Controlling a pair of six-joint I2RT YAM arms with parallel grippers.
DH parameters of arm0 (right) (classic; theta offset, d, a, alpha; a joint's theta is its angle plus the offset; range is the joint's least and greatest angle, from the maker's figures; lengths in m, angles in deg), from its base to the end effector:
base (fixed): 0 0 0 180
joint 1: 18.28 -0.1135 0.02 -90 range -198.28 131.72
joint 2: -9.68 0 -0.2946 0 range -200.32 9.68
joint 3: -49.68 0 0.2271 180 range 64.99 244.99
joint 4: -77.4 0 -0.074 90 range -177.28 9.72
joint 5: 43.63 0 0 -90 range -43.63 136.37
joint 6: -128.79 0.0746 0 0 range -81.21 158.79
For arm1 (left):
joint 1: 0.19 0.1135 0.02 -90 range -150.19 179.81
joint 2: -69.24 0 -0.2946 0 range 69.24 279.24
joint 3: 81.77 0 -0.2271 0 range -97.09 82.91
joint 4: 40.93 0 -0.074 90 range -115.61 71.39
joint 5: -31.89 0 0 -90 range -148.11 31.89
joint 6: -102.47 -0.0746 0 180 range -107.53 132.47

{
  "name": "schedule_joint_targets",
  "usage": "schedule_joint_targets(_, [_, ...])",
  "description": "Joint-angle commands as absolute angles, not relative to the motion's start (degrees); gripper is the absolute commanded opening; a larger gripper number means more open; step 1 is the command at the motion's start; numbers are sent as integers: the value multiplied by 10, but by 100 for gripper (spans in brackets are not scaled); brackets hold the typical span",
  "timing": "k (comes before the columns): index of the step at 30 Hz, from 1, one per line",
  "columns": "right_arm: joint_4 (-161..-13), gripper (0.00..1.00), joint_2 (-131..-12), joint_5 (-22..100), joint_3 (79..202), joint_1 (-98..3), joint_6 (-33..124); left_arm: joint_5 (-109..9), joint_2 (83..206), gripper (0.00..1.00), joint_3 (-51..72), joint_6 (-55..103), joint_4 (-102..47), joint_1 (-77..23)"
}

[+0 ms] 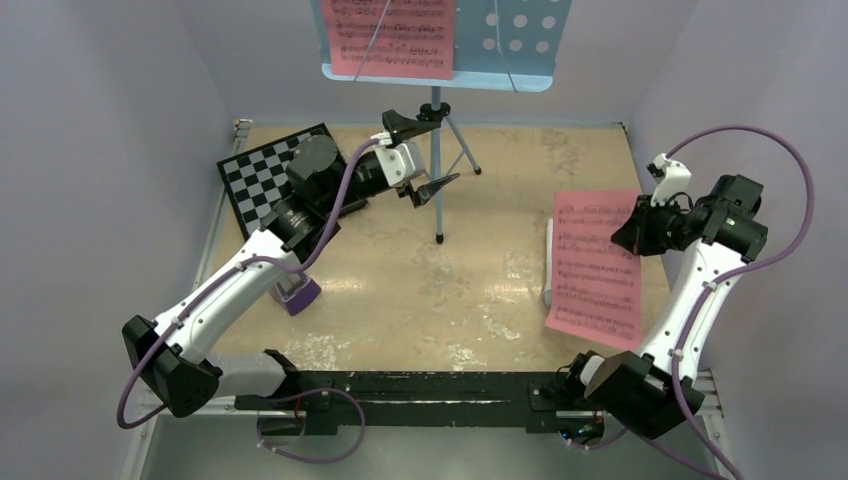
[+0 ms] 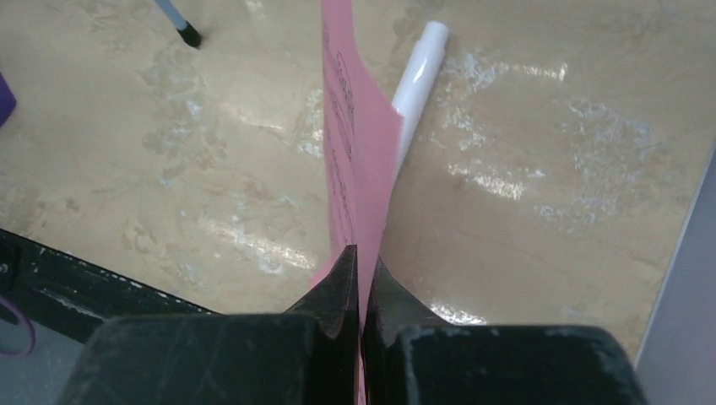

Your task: Pack up the instrument practice props

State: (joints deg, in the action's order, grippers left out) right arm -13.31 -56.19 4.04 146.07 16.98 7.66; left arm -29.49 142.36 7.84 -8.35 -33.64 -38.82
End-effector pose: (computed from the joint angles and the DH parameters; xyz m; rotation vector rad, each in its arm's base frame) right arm 0.1614 -0.0526 0.3873 -0.1638 2.2790 0.3884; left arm 0.2032 -0.2081 0.4870 1.0508 0.9927 -0.6036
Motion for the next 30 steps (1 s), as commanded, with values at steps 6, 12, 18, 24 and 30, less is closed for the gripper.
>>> schedule_joint_targets(6, [-373, 0, -621, 203, 1355, 172, 61, -316, 1399, 87, 88, -122, -328, -385])
schedule_joint_targets(12, [-433, 0, -686, 268, 1345, 171, 13, -320, 1399, 87, 85, -136, -305, -385])
schedule_joint_targets(18, [-463, 0, -737, 290, 1329, 156, 0, -340, 1390, 89, 76, -166, -270, -381])
schedule_joint_targets(24, [-482, 0, -776, 305, 1316, 139, 9, -344, 1388, 89, 62, -178, -257, -365])
schedule_joint_targets(30, [-492, 5, -813, 319, 1335, 134, 28, -352, 1386, 89, 52, -201, -234, -348])
